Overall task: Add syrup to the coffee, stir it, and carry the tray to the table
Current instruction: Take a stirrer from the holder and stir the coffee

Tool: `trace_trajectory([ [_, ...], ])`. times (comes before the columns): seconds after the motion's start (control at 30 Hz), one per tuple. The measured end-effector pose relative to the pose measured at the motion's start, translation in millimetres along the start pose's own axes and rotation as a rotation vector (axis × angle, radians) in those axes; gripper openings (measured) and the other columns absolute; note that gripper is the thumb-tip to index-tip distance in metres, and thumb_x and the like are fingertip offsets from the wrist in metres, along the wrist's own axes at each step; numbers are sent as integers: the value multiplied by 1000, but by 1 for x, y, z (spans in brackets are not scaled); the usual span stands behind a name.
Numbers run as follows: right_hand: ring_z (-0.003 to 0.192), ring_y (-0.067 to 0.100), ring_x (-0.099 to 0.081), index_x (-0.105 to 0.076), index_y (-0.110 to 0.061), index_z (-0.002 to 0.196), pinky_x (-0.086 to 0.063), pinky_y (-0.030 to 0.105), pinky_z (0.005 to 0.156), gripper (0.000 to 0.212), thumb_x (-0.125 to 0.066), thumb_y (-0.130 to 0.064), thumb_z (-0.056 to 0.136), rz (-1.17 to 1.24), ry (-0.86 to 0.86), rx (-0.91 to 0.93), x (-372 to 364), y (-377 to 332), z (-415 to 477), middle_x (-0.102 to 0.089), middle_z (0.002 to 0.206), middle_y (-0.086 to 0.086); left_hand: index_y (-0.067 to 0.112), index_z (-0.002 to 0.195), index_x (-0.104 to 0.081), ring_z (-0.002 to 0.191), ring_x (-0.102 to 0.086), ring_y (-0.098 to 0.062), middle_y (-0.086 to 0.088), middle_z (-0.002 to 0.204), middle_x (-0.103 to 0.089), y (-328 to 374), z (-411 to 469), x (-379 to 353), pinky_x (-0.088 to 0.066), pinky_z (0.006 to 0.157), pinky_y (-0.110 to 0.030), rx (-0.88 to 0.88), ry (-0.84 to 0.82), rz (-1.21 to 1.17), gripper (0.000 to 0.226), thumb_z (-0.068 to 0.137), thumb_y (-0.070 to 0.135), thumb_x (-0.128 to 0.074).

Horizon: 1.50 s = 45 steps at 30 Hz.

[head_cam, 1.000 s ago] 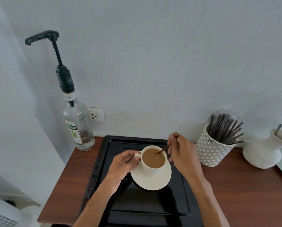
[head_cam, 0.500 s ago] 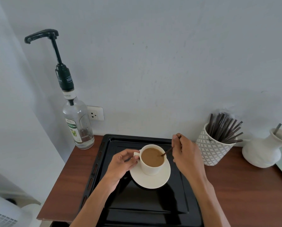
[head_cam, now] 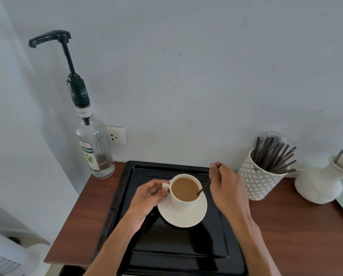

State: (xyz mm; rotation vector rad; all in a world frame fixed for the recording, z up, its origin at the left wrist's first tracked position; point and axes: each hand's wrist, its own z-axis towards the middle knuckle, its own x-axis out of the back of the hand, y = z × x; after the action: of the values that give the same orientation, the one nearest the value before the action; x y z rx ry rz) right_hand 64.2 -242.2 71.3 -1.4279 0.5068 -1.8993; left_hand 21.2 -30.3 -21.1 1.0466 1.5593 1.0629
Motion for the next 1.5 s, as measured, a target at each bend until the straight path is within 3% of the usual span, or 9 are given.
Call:
trace_trajectory([
  [0.2,54,20,-67,-60,-15,80,-59,46,60,34,-45,-25,108,241,-121,-62,-15,-11,-4,-70,63,5,14,107,-78,113,-72,-23,-8,111,-80,-2,-1,1,-59,93,-28,-6,0,-5,16,94,9,-71],
  [0.43,47,15,-43,-51,-12,69,-40,40,53,41,-44,-26,107,30,30,-47,-2,4,-4,-47,51,-4,18,105,-79,114,-72,-21,-7,112,-80,-3,0,1,-55,101,-35,5,6,-10,15,93,12,-72],
  [0.63,49,11,-57,-57,-15,75,-49,30,55,39,-42,-25,109,227,-51,-60,-19,-13,-10,-64,59,4,15,108,-78,115,-72,-22,-7,113,-80,-4,-1,-1,-55,99,-33,-7,13,-29,21,88,19,-75],
  [0.7,53,19,-61,-57,-12,78,-48,35,56,36,-42,-25,109,154,-9,-25,-20,-15,-4,-64,60,3,16,107,-78,114,-72,-21,-7,113,-80,-4,-1,-1,-55,99,-34,-5,11,-24,18,90,17,-75],
  [0.83,45,19,-42,-45,-15,68,-33,34,47,41,-44,-26,108,5,88,-29,-9,-6,0,-46,50,-1,19,105,-79,115,-71,-22,-6,112,-80,-4,0,0,-54,102,-36,1,15,-25,15,92,14,-73],
  [1.03,60,26,-61,-56,-8,77,-49,45,62,40,-41,-26,109,114,-69,-17,-15,-16,-8,-63,61,6,19,106,-79,116,-71,-21,-6,113,-80,-5,-1,-1,-54,103,-38,0,22,-18,15,92,15,-73],
  [1.2,47,18,-47,-46,-17,69,-33,34,49,39,-44,-25,108,-31,56,14,-10,-11,-3,-48,50,-4,18,105,-79,113,-73,-22,-7,112,-80,-4,0,-1,-55,102,-38,3,28,-18,15,92,14,-74],
  [1.37,56,18,-61,-57,-13,75,-50,38,61,39,-42,-25,108,122,-102,-37,-10,-13,-6,-65,59,3,20,105,-79,113,-72,-24,-7,111,-80,-6,-1,-1,-55,101,-38,-8,26,-21,15,92,14,-73],
  [1.5,55,18,-59,-55,-15,78,-45,38,54,34,-43,-24,108,2,-18,12,-11,-17,-2,-61,58,-1,20,105,-79,113,-73,-24,-7,111,-80,-6,-1,1,-56,100,-36,-3,27,-11,16,93,12,-72],
])
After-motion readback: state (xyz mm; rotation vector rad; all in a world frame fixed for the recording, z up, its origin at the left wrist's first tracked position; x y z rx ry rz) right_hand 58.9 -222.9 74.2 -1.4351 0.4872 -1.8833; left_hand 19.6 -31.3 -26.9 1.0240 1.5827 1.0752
